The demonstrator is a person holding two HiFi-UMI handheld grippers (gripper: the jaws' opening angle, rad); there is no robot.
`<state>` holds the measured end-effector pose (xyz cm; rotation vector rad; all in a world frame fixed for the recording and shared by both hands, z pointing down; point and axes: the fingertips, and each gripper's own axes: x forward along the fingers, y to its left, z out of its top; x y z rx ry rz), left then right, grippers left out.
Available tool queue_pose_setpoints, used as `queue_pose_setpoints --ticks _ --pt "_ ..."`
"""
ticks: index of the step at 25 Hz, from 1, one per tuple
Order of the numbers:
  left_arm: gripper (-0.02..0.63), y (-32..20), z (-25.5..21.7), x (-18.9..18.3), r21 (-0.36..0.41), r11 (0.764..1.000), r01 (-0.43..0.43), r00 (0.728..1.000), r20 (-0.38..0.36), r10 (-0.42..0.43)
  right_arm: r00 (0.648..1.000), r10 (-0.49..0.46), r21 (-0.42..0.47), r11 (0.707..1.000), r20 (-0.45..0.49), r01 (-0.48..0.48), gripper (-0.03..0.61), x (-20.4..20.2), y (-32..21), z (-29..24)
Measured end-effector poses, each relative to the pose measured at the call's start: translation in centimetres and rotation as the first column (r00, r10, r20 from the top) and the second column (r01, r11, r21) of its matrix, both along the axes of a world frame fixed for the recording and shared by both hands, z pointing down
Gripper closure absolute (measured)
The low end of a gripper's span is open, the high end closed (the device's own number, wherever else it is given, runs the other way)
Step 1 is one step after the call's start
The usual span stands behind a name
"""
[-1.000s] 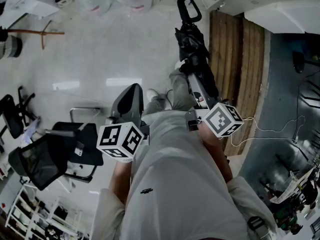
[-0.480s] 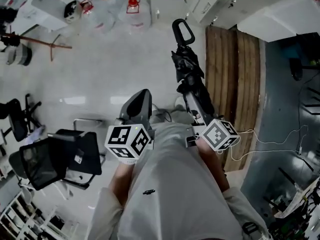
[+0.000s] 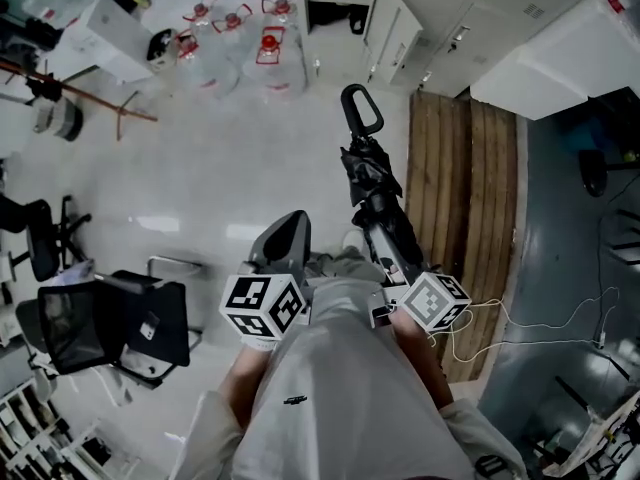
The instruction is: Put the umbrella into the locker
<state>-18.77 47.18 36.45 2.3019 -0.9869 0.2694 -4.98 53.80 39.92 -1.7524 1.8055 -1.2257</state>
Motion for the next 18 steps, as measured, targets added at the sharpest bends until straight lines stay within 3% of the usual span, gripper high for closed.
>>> queue_pose_setpoints --ticks 18 --pt "0.595 0.4 -1.5 9.5 0.068 0.996 0.050 0.998 -0.034 -0.047 0.999 -0.032 0.058 0.998 0.030 0.030 0.310 10.0 0.1 -2.0"
